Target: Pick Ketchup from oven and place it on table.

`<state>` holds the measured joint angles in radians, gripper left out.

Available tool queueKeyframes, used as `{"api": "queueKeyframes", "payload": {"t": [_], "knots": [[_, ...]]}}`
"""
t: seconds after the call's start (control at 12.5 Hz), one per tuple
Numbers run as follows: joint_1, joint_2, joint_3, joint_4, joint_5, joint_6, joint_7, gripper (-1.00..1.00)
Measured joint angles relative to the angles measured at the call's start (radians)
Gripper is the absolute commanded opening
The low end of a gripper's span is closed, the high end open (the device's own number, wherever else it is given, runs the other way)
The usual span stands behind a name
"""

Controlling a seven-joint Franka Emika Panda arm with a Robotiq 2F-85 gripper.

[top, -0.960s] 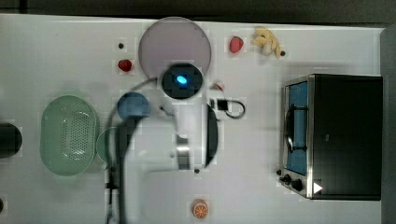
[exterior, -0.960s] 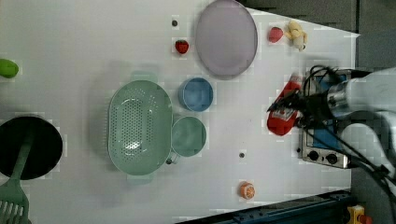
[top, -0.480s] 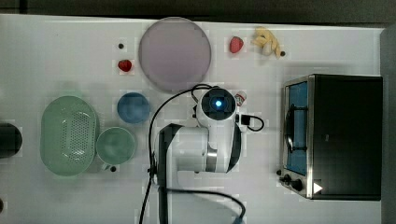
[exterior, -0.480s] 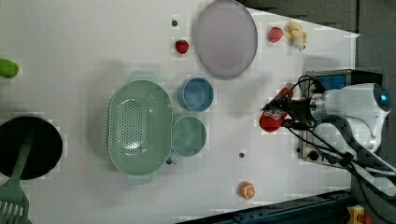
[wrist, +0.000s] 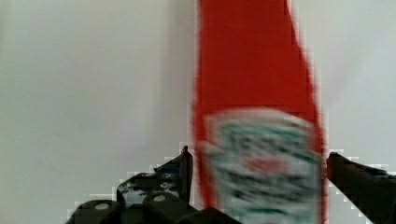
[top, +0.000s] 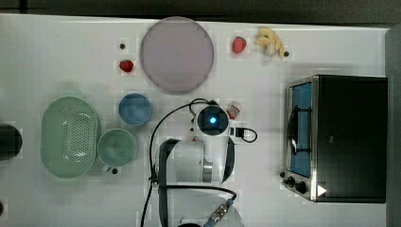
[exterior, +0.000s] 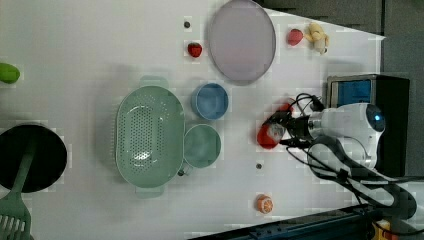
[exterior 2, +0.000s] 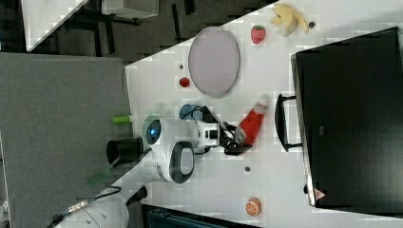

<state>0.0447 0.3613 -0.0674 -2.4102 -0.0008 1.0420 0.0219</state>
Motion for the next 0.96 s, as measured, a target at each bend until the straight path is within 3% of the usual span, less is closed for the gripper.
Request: {"api": "queueKeyframes", "payload": {"t": [0.32, 0.56, 0.96], "knots": [[0.001, -0.079, 0.021, 0.023, 0.030, -0.093, 0.000, 1.00], [0.019, -0.248, 0.012, 0.078, 0.028, -0.241, 0.000, 1.00], [0.014, -0.517, 0.002, 0.393, 0.031, -0.628, 0.000, 1.00]]}}
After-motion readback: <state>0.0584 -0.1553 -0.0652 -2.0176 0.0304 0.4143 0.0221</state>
